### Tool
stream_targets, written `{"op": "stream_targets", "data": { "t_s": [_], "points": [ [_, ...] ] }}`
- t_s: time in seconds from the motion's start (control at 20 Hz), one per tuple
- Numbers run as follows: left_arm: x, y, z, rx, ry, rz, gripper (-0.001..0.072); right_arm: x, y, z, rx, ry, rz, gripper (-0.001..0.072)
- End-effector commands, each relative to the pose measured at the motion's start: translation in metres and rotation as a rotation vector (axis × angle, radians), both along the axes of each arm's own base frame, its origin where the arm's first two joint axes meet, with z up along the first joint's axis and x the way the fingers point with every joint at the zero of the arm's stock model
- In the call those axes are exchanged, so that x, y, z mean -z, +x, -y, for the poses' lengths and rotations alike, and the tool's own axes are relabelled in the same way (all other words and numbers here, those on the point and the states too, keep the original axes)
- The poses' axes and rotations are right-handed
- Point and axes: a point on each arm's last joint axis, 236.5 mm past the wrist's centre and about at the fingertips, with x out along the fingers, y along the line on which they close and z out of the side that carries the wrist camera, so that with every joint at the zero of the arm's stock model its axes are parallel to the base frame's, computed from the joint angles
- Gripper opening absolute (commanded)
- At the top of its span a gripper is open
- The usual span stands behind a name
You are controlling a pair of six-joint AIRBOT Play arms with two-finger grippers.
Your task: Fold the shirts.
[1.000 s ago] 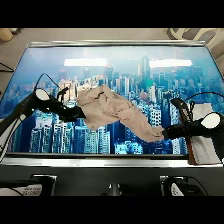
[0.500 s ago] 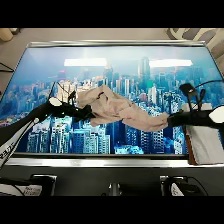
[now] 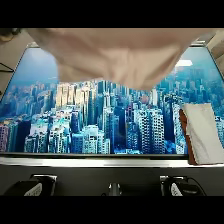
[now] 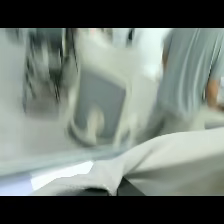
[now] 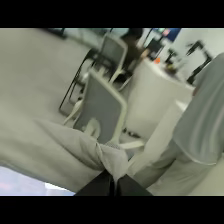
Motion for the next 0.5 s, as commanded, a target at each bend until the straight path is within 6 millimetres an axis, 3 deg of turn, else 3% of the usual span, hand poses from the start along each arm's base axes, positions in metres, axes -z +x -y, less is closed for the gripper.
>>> {"op": "stream_targets", "data": {
  "t_s": [0.0, 0.1, 0.25, 0.45],
  "points": [
    [-0.093, -0.108, -0.019, -0.077, -0.039, 0.265, 0.0022, -0.039, -0.072, 0.008, 0.074, 0.021, 0.089, 0.002],
    [-0.074, -0.112, -0.008, -0.027, -0.002, 0.189, 0.0022, -0.017, -0.07, 0.012, 0.091, 0.027, -0.007, 0.002],
    [-0.027, -0.091, -0.007, -0.029, 0.099, 0.051, 0.0022, 0.005, -0.066, 0.014, 0.1, 0.013, -0.109, 0.002],
    [0.062, -0.048, -0.023, -0.084, 0.157, -0.22, 0.0023, 0.042, -0.051, 0.019, 0.106, -0.053, -0.292, 0.0019]
  ]
}}
